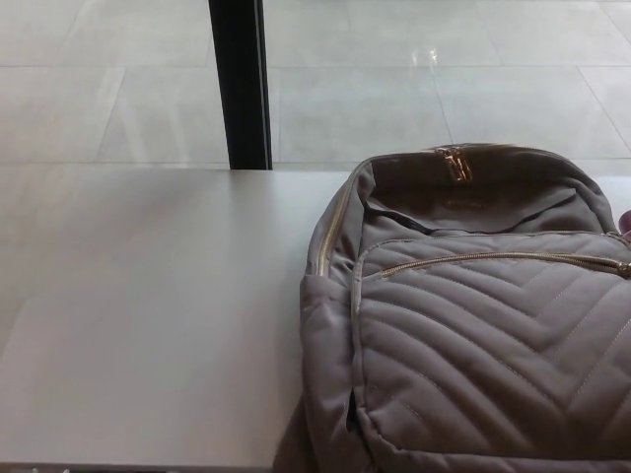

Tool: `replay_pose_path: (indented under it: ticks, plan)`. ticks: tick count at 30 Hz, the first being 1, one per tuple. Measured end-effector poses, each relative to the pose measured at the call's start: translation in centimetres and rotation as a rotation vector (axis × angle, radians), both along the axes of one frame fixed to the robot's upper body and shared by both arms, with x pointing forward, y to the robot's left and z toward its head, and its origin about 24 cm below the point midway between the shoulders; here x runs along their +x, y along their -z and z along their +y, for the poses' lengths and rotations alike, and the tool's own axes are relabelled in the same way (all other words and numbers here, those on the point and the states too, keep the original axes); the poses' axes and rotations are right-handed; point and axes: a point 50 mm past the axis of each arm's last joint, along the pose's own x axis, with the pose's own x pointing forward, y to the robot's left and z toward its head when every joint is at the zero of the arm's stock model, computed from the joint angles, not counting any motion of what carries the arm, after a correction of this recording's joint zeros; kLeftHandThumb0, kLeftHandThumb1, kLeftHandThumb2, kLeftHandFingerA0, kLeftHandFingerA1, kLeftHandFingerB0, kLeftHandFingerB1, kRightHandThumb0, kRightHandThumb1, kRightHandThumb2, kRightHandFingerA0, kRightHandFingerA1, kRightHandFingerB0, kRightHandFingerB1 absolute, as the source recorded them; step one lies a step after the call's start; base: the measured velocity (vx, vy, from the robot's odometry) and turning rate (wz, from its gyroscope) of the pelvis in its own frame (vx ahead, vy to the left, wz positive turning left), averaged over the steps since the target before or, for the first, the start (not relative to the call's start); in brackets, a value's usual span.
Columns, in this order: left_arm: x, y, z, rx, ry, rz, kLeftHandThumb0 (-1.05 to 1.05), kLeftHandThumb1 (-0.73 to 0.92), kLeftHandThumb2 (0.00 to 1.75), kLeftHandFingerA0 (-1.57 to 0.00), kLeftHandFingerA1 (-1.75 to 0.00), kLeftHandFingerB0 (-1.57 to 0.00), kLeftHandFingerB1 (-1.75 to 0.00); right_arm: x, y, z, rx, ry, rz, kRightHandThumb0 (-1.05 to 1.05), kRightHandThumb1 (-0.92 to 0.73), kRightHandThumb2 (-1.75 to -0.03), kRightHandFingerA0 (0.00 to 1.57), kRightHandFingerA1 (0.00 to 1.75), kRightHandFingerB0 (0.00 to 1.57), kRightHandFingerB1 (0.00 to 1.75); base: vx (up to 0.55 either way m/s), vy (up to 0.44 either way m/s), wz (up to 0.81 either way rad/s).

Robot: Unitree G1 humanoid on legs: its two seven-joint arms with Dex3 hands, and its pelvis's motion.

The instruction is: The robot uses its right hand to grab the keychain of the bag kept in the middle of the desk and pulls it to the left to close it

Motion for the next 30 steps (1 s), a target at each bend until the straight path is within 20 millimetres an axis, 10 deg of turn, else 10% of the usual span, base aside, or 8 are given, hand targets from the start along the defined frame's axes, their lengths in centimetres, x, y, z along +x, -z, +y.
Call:
replay_pose_path:
  ticks: [4,10,11,14,19,20,21,30]
  plan:
    - [0.1,0.0,0.0,0.002,0.004,0.000,-1.05,0.88,0.86,-0.76,-1.06,-0.54,-1.09,0.0,0.4,-0.3,-0.018,0.008,0.022,-0.74,-0.69,-0.66,0.54,1.02,0.21,0.30,0.00,0.000,0.00]
    - [0.2,-0.3,0.2,0.014,0.015,-0.003,-1.05,0.88,0.86,-0.75,-1.05,-0.54,-1.07,0.0,0.9,0.1,-0.061,-0.028,0.077,-0.71,-0.58,-0.89,0.82,0.95,0.15,0.41,0.00,0.000,0.00]
    - [0.3,-0.3,0.2,0.015,0.016,-0.004,-1.05,0.67,1.28,-0.75,-1.08,-0.54,-1.09,0.1,0.9,0.2,-0.065,-0.032,0.085,-0.60,-0.71,-0.61,0.81,0.81,0.26,0.29,0.00,0.000,0.00]
    - [0.4,-0.3,0.2,0.016,0.019,-0.006,-1.05,0.86,0.86,-0.75,-1.04,-0.55,-1.04,0.3,0.6,0.4,-0.078,-0.041,0.111,-0.60,-0.57,-0.86,0.90,0.97,0.22,0.44,0.00,0.000,0.00]
    - [0.5,-0.3,0.1,0.015,0.023,-0.004,-1.05,0.88,0.86,-0.76,-1.03,-0.57,-1.04,0.6,0.3,0.7,-0.100,-0.054,0.146,-0.53,-0.72,-0.61,0.81,0.95,0.29,0.30,0.00,0.000,0.00]
    - [0.5,-0.3,0.1,0.015,0.024,-0.004,-1.05,0.65,1.29,-0.76,-1.06,-0.58,-1.08,0.7,0.3,0.8,-0.104,-0.056,0.153,-0.55,-0.71,-0.61,0.81,0.97,0.29,0.30,0.00,0.000,0.00]
    - [0.5,-0.3,0.1,0.016,0.026,-0.004,-1.05,0.88,0.86,-0.76,-1.03,-0.57,-1.04,0.7,0.3,0.9,-0.106,-0.058,0.157,-0.55,-0.72,-0.61,0.79,0.94,0.29,0.29,0.00,0.000,0.00]
    - [0.7,-0.4,0.1,0.022,0.036,-0.006,-1.05,0.88,0.88,-0.75,-1.03,-0.56,-1.06,1.0,0.2,1.5,-0.125,-0.076,0.158,-0.25,-0.77,-0.64,0.90,1.39,0.66,0.44,0.00,0.000,0.00]
